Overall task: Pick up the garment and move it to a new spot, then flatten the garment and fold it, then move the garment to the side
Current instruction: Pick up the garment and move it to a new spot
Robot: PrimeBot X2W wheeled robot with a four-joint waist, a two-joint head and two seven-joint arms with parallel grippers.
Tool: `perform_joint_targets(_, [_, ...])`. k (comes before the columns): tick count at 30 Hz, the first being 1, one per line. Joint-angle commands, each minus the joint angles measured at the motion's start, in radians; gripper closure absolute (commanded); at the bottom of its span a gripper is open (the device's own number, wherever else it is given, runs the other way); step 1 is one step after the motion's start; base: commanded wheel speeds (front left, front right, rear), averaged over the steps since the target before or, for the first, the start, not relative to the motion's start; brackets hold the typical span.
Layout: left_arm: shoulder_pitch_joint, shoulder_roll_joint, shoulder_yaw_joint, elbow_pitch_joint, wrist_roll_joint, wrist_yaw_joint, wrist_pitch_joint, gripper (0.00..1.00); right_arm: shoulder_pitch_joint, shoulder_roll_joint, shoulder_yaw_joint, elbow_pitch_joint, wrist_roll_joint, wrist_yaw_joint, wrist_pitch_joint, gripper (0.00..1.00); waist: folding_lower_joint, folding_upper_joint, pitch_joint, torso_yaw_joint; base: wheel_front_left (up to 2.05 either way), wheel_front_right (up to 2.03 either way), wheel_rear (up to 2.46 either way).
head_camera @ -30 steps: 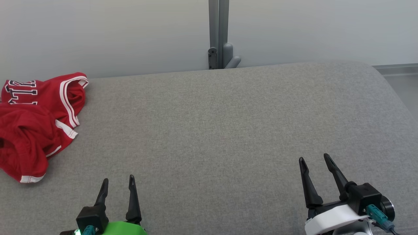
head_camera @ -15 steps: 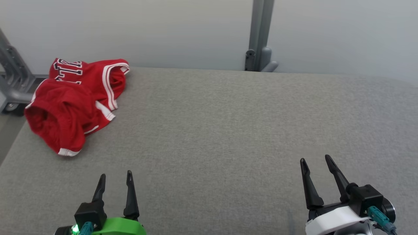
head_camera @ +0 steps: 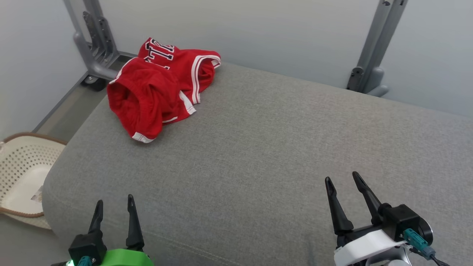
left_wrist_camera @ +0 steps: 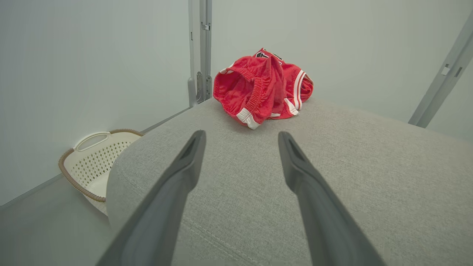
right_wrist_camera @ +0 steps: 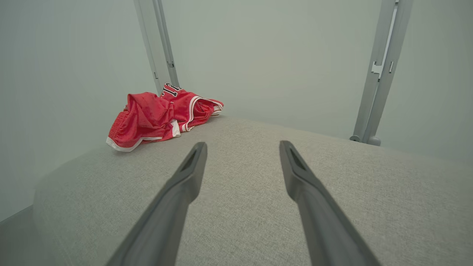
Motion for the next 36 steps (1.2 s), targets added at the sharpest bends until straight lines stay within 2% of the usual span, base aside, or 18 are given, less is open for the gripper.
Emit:
perform_joint_targets(1, [0.013,0.004,0.004,-0.008,-0.005,0.006,0.0,0.0,-0.01,-0.004,0.005,0.006,-0.008,0.0,-0.004,0.0,0.0,0.0,0.016,0.035,0.0,0.0,0.0])
perform_joint_targets(10, [0.033,0.004,0.0,-0.02,-0.007,0.013,0.0,0.0,-0.012,-0.004,0.017,0.016,-0.007,0.0,-0.004,0.0,0.0,0.0,0.016,0.035,0.0,0.0,0.0])
perform_joint_targets(17, [-0.011,0.008,-0.001,-0.001,0.012,-0.015,0.0,0.0,0.013,-0.004,-0.002,0.004,-0.007,0.0,-0.004,0.0,0.0,0.0,0.015,0.034,0.0,0.0,0.0])
perform_joint_targets(19, [-0.044,0.025,0.006,0.007,0.03,-0.03,0.0,0.0,0.022,-0.004,-0.012,-0.001,-0.009,0.0,-0.004,0.0,0.0,0.0,0.016,0.035,0.0,0.0,0.0])
perform_joint_targets(25, [-0.203,0.101,0.028,0.049,0.064,-0.068,0.0,0.0,0.012,-0.004,-0.018,-0.013,-0.029,0.0,-0.004,0.0,0.0,0.0,0.058,-0.009,0.0,0.0,0.0])
perform_joint_targets(29, [-0.374,0.167,0.04,0.135,0.066,-0.097,0.012,0.0,-0.014,-0.004,-0.019,-0.023,-0.059,0.0,-0.004,0.0,0.0,0.0,0.128,-0.066,0.0,0.0,0.0])
perform_joint_targets(36, [-0.59,0.207,0.052,0.344,-0.003,-0.148,0.105,0.0,-0.073,-0.004,-0.019,-0.033,-0.104,0.0,-0.004,0.0,0.0,0.0,0.241,-0.136,0.0,0.0,0.0])
